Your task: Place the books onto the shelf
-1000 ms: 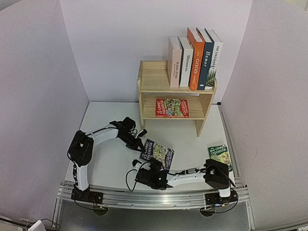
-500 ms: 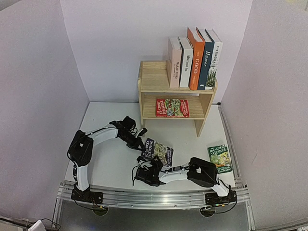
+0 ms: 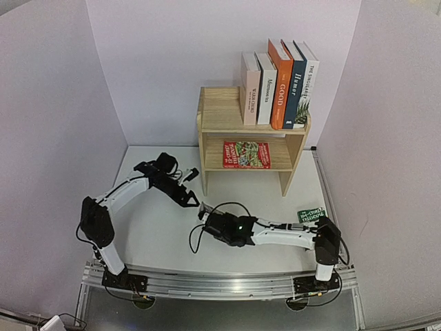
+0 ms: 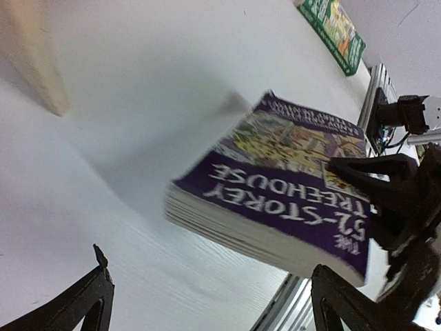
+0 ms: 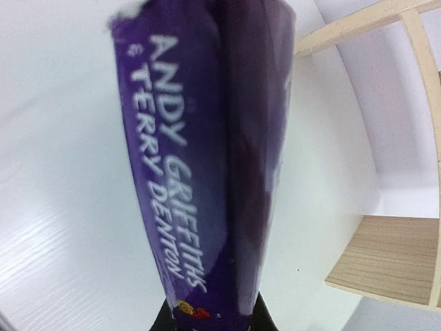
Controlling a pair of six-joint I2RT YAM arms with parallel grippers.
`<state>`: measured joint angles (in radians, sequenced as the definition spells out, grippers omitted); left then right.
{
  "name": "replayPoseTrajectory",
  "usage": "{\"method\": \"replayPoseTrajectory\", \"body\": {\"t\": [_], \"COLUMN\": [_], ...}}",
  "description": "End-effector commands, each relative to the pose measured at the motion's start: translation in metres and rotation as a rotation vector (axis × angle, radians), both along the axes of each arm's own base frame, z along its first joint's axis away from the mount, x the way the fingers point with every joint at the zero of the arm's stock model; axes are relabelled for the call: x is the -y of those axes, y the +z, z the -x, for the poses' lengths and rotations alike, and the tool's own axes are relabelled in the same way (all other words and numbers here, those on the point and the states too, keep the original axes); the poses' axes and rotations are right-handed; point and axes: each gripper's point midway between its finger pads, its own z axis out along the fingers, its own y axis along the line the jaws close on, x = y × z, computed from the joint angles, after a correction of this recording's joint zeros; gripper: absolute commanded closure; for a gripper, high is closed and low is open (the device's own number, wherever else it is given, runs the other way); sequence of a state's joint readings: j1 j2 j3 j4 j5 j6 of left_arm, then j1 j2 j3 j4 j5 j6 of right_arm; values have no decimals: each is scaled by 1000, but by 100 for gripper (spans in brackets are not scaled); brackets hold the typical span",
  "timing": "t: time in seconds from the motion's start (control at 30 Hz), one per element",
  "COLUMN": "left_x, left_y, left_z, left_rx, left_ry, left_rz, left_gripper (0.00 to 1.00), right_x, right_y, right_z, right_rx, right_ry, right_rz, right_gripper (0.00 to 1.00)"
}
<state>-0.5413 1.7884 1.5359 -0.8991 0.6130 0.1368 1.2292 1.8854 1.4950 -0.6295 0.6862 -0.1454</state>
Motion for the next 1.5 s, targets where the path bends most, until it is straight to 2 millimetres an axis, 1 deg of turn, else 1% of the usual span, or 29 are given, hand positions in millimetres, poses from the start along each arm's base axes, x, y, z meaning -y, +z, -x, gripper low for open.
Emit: {"method": "replayPoseTrajectory", "body": {"t": [0.0, 0.07, 0.13, 0.17, 0.2, 0.27, 0.33, 0.47, 0.5, 0.57, 0.6, 0.67, 0.73, 0.83, 0.87, 1.0, 1.07, 1.2, 1.33, 1.47], "left_x": [-61, -75, -83, -86, -87, -89, -89, -89, -89, -89, -89, -90, -91, -92, -93, -95, -95, -96, -97, -97], "left_y": [43, 41, 39, 38, 38, 36, 35, 34, 33, 32, 32, 32, 31, 29, 29, 26, 26, 22, 20, 17], "left_z": [-24, -26, -26, -25, -25, -26, -28, -30, -30, -31, -31, -31, -31, -29, -29, -27, -28, -29, -29, -31], "left_rx": [167, 202, 218, 220, 220, 219, 221, 220, 218, 217, 219, 223, 226, 227, 228, 228, 227, 220, 212, 205], "left_ry": [78, 96, 103, 105, 108, 111, 117, 122, 122, 122, 122, 123, 122, 121, 121, 117, 117, 119, 121, 122], "left_rz": [-58, -115, -141, -145, -147, -150, -151, -156, -157, -159, -160, -165, -169, -175, -176, -185, -185, -190, -192, -191], "left_gripper": [0, 0, 0, 0, 1, 0, 0, 0, 1, 0, 0, 0, 0, 0, 0, 1, 0, 0, 0, 0], "right_x": [-3, 3, 6, 11, 18, 30, 45, 74, 79, 81, 80, 77, 77, 78, 79, 85, 87, 87, 87, 84], "right_y": [81, 105, 136, 149, 170, 200, 228, 266, 275, 288, 294, 295, 287, 275, 272, 249, 234, 199, 171, 154], "right_z": [27, 27, 22, 19, 12, 0, -15, -57, -68, -87, -98, -117, -135, -165, -172, -204, -215, -224, -225, -225], "right_rx": [-229, -235, -187, -154, -92, 19, 155, 370, 411, 478, 517, 567, 594, 630, 638, 640, 626, 569, 520, 491], "right_ry": [102, 124, 148, 152, 146, 153, 143, 96, 73, 73, 63, 76, 100, 90, 88, 67, 74, 121, 154, 186], "right_rz": [-198, -195, -192, -173, -157, -102, -20, 210, 238, 291, 288, 324, 386, 416, 416, 437, 442, 445, 455, 452], "right_gripper": [100, 100, 100, 100, 100, 100, 100, 100, 100, 100, 100, 100, 100, 100, 100, 100, 100, 100, 100, 100]}}
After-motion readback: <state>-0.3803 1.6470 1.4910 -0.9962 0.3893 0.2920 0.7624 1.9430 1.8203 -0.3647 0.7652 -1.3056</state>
